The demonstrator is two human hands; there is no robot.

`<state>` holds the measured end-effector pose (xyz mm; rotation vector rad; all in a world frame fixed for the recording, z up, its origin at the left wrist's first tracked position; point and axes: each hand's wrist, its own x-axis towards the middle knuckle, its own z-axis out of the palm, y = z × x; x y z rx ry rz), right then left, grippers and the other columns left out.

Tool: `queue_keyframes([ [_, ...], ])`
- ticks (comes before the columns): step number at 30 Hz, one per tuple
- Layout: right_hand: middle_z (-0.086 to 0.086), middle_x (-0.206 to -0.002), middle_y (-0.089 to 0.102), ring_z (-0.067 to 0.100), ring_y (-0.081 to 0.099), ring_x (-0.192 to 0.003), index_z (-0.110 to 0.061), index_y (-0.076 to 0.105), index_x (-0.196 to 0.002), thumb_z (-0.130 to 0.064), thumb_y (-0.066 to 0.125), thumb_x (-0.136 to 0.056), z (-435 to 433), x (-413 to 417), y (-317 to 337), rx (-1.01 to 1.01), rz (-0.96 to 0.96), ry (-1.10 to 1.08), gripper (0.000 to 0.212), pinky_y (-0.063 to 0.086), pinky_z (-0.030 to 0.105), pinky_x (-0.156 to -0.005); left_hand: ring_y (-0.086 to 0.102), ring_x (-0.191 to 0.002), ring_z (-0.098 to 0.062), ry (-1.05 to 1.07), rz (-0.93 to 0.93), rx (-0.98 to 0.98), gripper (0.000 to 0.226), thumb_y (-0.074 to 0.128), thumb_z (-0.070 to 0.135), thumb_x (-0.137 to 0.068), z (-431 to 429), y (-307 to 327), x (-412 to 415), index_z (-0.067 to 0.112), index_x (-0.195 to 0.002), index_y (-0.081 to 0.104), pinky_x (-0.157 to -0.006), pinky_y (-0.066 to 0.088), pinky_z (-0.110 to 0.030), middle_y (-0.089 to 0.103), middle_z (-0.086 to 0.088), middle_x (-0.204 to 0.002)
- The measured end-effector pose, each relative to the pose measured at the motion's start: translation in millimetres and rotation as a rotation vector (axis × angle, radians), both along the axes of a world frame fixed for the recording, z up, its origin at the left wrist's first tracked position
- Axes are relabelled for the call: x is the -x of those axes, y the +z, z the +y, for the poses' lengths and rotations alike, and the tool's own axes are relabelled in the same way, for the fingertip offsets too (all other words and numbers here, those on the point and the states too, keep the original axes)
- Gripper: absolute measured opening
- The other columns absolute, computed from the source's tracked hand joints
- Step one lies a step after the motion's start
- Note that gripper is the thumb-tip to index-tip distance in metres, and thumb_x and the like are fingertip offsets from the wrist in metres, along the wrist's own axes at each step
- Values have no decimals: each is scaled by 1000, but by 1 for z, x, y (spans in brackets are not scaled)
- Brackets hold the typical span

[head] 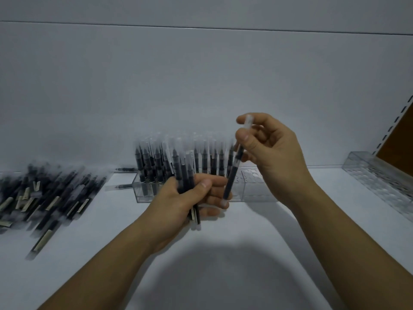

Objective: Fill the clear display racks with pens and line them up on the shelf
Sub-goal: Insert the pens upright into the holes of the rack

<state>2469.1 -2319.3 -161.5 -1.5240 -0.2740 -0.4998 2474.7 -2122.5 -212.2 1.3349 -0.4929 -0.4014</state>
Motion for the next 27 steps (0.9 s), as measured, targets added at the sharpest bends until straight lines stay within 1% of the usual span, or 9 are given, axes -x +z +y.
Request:
queue_keyframes([
  [3,-5,-87,65,17,59,-74,-12,68,-112,-29,76,-81,-7,-1,3,-50,0,-85,36,50,28,-58,73,-84,-28,56,-102,-61,33,51,25,-96,-1,-1,0,6,-114,70,-79,61,-35,75,-16,-93],
  [5,-8,-79,66,14,60,-66,-13,63,-119,-20,78,-85,-10,-2,3,-42,-11,-142,37,50,28,-55,69,-66,-23,92,-156,-101,32,50,26,-96,-3,0,2,7,-111,70,-66,58,-26,73,-12,-76],
  [9,-1,-80,70,15,62,-61,-20,52,-115,-9,79,-87,-12,-2,2,-35,-62,-243,40,49,26,-51,39,-44,-21,181,-249,-175,37,51,48,-94,-3,-2,-2,20,-97,77,-51,48,-33,38,-8,-48],
  [13,6,-87,71,10,62,-63,-20,49,-110,-10,77,-89,-14,-4,1,-51,-101,-322,36,50,22,-59,35,-47,-15,169,-205,-98,31,56,38,-96,2,-4,-7,13,-98,74,-50,41,-28,34,3,-52],
  [16,6,-88,68,15,59,-62,-24,44,-105,-11,77,-90,-19,-6,2,-91,-112,-376,38,50,24,-56,46,-57,-11,176,-387,-230,15,54,17,-102,4,-4,-6,18,-100,68,-59,45,-24,49,4,-62],
  [18,6,-88,66,19,59,-64,-24,43,-103,-12,78,-90,-21,-7,1,-92,-123,-421,39,51,25,-55,59,-75,-8,172,-627,-444,23,55,8,-101,5,-7,-4,30,-102,62,-71,52,-24,63,13,-80],
  [20,10,-91,66,23,60,-65,-25,42,-102,-15,79,-90,-22,-8,-1,-48,-135,-461,40,53,26,-57,63,-91,-8,147,-805,-588,37,52,3,-98,3,-6,-1,40,-99,53,-78,53,-27,62,20,-92],
  [23,11,-95,66,24,59,-65,-30,43,-100,-19,83,-86,-21,-9,-5,39,-159,-503,44,58,36,-64,52,-80,1,136,-921,-649,52,43,1,-84,0,-2,2,53,-88,38,-68,37,-13,47,27,-87],
  [27,-4,-83,57,11,55,-62,-22,43,-103,-16,86,-82,-14,-9,-9,130,-224,-518,48,51,27,-62,52,-100,4,159,-1013,-720,57,46,-2,-80,5,-1,-1,41,-117,51,-86,38,-9,53,27,-111],
])
